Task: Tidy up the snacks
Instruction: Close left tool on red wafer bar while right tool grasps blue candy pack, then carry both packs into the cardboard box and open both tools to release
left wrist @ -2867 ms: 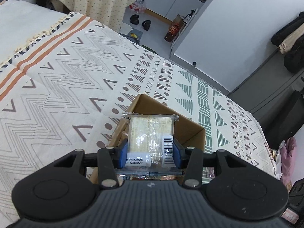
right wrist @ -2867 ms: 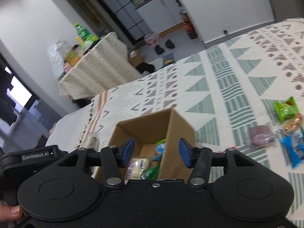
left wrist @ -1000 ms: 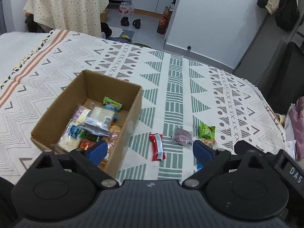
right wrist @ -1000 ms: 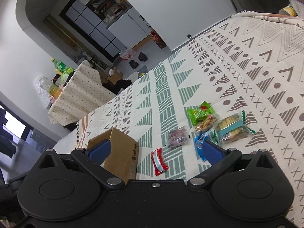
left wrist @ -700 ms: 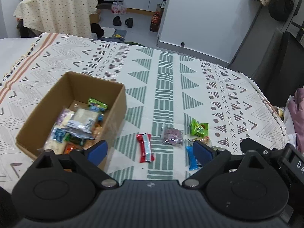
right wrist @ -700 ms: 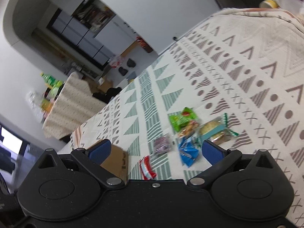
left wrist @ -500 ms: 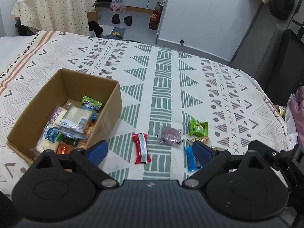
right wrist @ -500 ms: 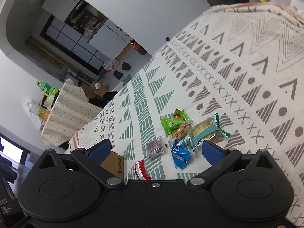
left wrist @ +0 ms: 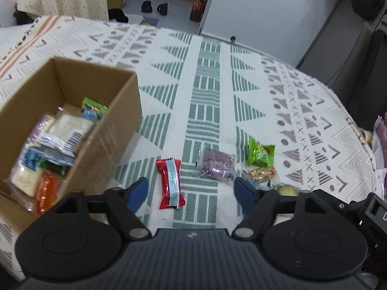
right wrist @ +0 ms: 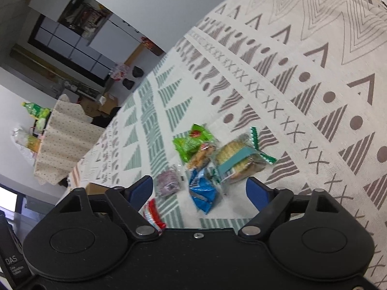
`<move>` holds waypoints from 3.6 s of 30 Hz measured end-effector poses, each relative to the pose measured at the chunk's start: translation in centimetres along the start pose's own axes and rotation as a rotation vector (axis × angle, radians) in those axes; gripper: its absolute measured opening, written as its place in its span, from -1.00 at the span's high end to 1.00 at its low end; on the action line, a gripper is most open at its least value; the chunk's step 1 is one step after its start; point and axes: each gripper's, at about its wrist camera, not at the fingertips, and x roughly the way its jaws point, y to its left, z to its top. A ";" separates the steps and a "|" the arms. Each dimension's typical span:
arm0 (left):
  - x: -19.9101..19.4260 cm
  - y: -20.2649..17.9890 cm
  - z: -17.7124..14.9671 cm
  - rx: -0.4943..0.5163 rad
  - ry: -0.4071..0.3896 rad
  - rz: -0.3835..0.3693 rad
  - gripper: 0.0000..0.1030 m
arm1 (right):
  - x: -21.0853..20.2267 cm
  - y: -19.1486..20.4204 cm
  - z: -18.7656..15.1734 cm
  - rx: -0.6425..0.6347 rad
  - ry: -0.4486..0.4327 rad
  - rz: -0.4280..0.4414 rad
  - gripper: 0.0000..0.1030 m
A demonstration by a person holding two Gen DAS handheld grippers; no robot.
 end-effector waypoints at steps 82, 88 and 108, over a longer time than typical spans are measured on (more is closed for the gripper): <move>-12.5 9.0 0.9 -0.099 -0.235 0.087 0.64 | -1.5 12.9 -5.2 -0.273 -0.073 0.277 0.37; -12.7 11.1 1.6 -0.118 -0.243 0.081 0.64 | -1.1 14.4 -6.0 -0.306 -0.082 0.298 0.38; -9.8 17.7 4.2 -0.175 -0.197 -0.017 0.64 | 2.9 18.5 -8.7 -0.406 -0.070 0.264 0.49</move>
